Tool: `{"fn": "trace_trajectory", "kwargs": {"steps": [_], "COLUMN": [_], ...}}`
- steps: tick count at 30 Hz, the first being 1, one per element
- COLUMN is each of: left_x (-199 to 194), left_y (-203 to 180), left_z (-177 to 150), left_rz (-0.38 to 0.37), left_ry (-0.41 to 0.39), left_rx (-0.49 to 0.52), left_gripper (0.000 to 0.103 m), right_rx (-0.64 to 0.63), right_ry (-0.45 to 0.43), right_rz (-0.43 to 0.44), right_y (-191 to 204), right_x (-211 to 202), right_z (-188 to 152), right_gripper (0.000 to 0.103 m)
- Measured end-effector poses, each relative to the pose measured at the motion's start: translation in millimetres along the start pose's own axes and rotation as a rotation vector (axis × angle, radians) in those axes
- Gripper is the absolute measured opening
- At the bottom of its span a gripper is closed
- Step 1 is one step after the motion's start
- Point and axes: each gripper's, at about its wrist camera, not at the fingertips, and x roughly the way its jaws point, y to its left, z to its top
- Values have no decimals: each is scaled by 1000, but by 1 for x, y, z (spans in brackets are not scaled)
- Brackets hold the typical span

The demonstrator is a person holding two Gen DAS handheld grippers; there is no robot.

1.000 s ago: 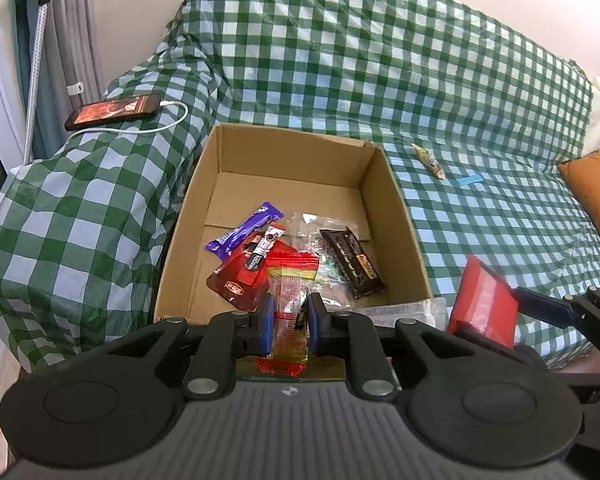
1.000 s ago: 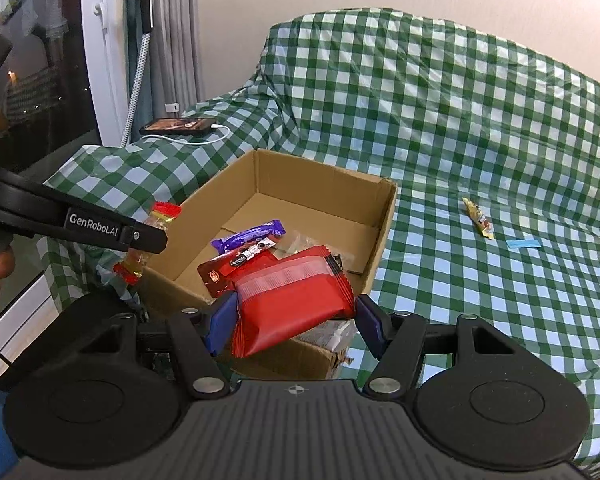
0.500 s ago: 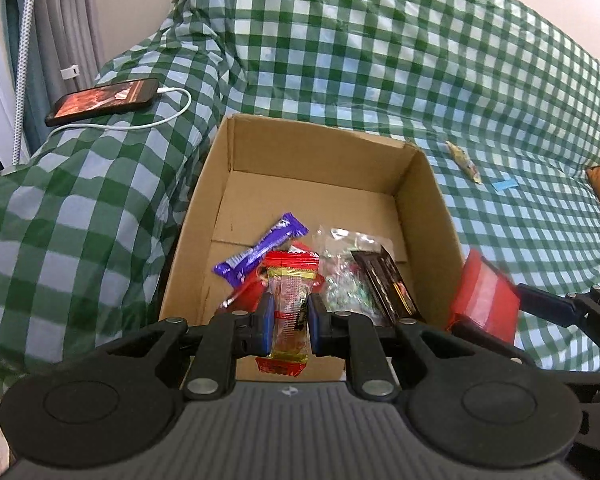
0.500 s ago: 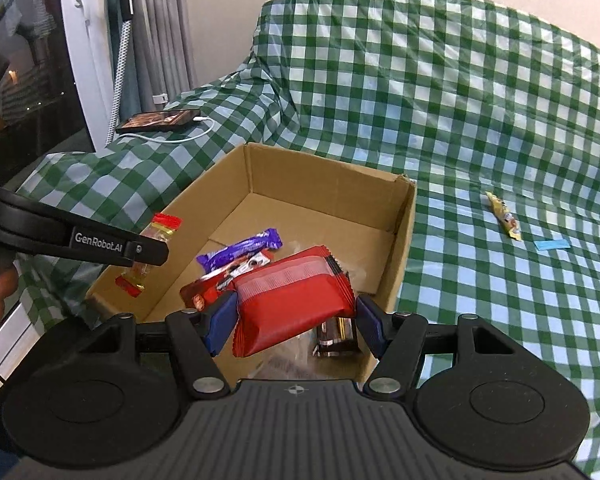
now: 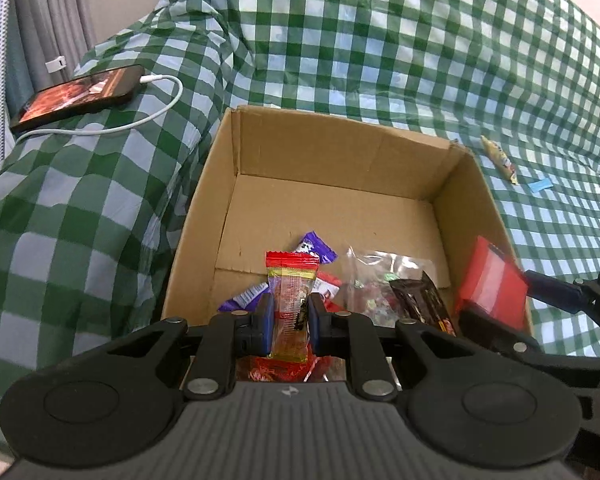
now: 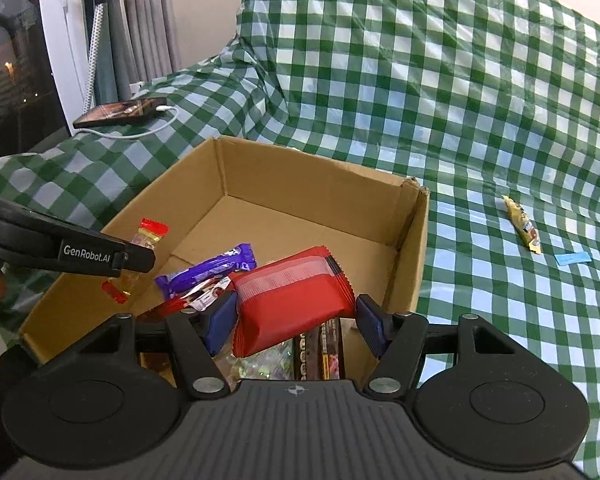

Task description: Organize snacks

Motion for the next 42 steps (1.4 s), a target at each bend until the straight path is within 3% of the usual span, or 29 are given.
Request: {"fn": "trace_trajectory", "kwargs": {"steps": [3, 5, 6, 7, 9, 12, 20, 25, 34, 42], "left_x": [10, 18, 20, 21, 15, -1, -28, -57, -112, -153], "left_y": [0, 0, 0, 1, 3, 3, 1, -6, -21, -34], "left_z": [5, 9, 11, 12, 14, 8, -41, -76, -114, -130], "left_rz": [8, 21, 27, 31, 52, 77, 71, 78, 99, 110], "left_ry": [6, 13, 23, 30, 2, -61, 132, 165, 88, -4], "left_rx": [10, 18, 24, 27, 16, 23, -30, -55, -22, -5], "left_gripper": [19, 22, 39, 70, 103, 103, 103, 103, 103, 103], "right_rx": [-2, 2, 7, 16, 35, 45, 86, 76, 50, 29], "right_ry": [10, 15, 17, 18, 18, 31, 47, 15, -25, -126], "right_rz": [5, 7, 9, 3, -15, -24, -4, -5, -33, -52], "right_y": [-1, -3, -3, -5, -7, -8, 1, 12, 23, 32], "right_x": [14, 23, 27, 30, 32, 29, -22, -67, -129, -175], "right_z": [2, 4, 6, 7, 10, 9, -11, -32, -68, -80], "right_gripper": [69, 78, 84, 95, 98, 98, 99, 102, 103, 103]}}
